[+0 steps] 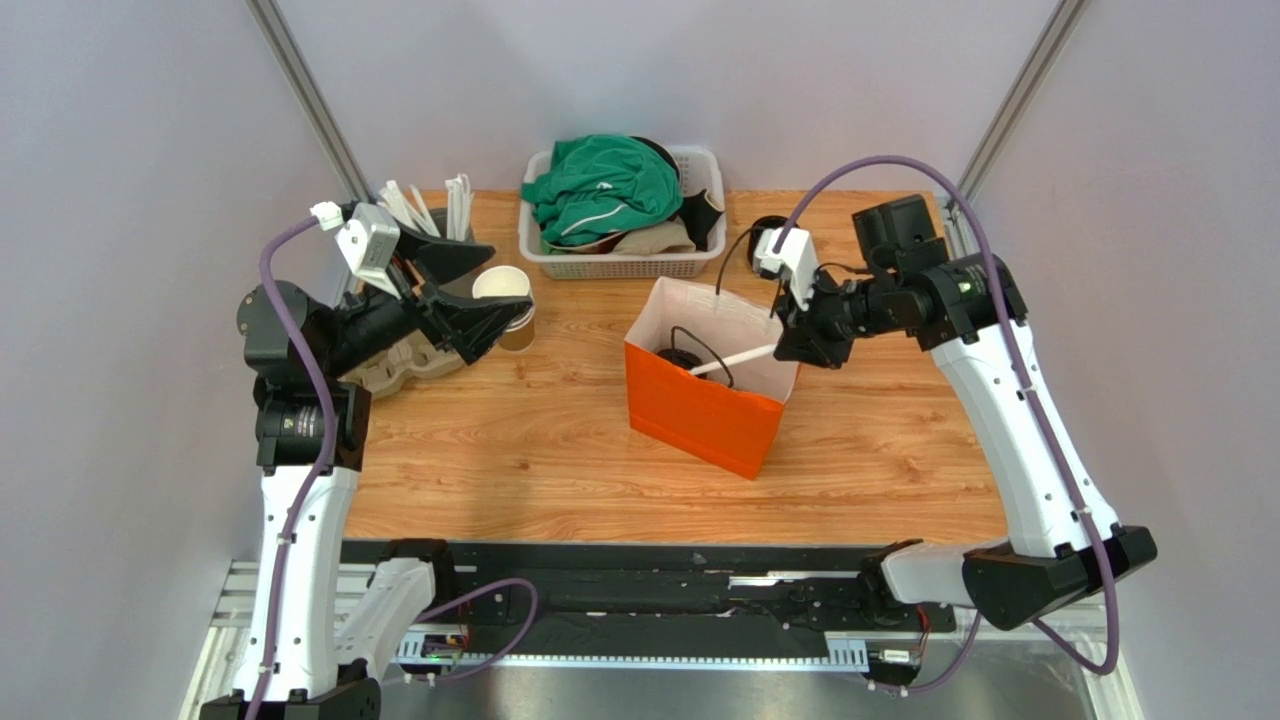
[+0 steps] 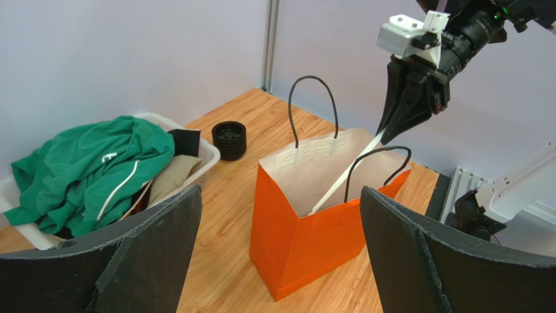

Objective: Pack the takeout coffee

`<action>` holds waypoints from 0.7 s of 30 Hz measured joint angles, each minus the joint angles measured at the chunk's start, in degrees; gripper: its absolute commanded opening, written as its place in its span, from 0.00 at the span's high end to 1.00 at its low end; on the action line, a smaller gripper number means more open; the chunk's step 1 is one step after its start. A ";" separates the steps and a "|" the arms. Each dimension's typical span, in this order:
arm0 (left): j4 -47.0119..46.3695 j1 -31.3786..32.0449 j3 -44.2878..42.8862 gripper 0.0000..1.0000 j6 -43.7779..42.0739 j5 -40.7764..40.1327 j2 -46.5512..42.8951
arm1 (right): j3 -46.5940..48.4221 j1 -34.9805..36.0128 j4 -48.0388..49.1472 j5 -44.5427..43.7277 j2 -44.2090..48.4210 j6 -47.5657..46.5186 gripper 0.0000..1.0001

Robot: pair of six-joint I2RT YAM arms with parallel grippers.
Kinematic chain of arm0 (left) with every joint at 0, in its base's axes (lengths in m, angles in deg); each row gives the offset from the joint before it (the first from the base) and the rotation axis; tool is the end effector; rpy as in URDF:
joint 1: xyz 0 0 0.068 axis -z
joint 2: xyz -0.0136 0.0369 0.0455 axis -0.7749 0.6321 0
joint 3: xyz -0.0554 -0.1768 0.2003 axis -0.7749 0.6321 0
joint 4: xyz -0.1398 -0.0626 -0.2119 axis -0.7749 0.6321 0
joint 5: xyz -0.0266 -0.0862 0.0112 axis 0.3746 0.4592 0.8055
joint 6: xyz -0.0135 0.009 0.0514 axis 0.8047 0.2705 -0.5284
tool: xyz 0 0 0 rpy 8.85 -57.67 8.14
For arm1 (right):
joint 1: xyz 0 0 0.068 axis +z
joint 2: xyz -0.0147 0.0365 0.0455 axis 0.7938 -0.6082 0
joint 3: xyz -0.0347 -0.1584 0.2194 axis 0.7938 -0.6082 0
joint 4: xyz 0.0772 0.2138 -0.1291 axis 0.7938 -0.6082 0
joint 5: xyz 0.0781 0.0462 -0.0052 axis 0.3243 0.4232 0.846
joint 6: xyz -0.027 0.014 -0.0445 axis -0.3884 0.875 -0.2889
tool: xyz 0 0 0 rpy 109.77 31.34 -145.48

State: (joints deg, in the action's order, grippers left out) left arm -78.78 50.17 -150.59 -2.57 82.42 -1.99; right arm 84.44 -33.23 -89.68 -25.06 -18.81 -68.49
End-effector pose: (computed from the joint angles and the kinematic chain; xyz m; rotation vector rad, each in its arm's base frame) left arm 0.1515 -0.0277 0.4572 0.5926 1.3672 -0.9250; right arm 0.1981 0.0895 0.4260 -1.3668 2.0038 0.5582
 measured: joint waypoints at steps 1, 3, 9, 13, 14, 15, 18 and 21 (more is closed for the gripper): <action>-0.04 -0.04 0.07 0.01 0.07 -0.02 -0.13 | -0.46 0.70 0.02 -0.37 -0.20 -0.07 0.95; -0.15 -0.07 0.13 0.01 0.20 -0.09 -0.26 | -1.31 2.10 -0.09 -1.03 -0.59 -0.37 0.95; -0.46 -0.13 0.20 0.01 0.35 -0.20 -0.31 | -2.19 2.75 -0.04 -0.70 -2.12 -0.98 0.95; -0.59 -0.17 0.37 0.01 0.37 -0.22 -0.31 | -3.80 2.75 -0.04 0.07 -2.97 -1.31 0.94; -0.63 -0.17 0.39 0.01 0.37 -0.24 -0.31 | -4.26 2.75 -0.02 0.44 -3.15 -1.46 0.94; -0.72 -0.17 0.39 0.01 0.37 -0.31 -0.31 | -4.59 2.75 -0.11 0.66 -3.32 -1.55 0.93; -0.81 -0.17 0.44 0.01 0.37 -0.37 -0.31 | -5.11 2.75 -0.11 1.42 -3.89 -1.84 0.90; -0.96 -0.17 0.66 0.01 0.39 -0.42 -0.31 | -5.16 2.75 -0.11 1.84 -4.44 -2.27 0.89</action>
State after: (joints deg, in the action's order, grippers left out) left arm -79.75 50.00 -149.93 -2.17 82.00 -2.30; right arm 79.28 -30.47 -89.79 -23.22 -23.25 -70.76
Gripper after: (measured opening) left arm 0.990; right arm 0.104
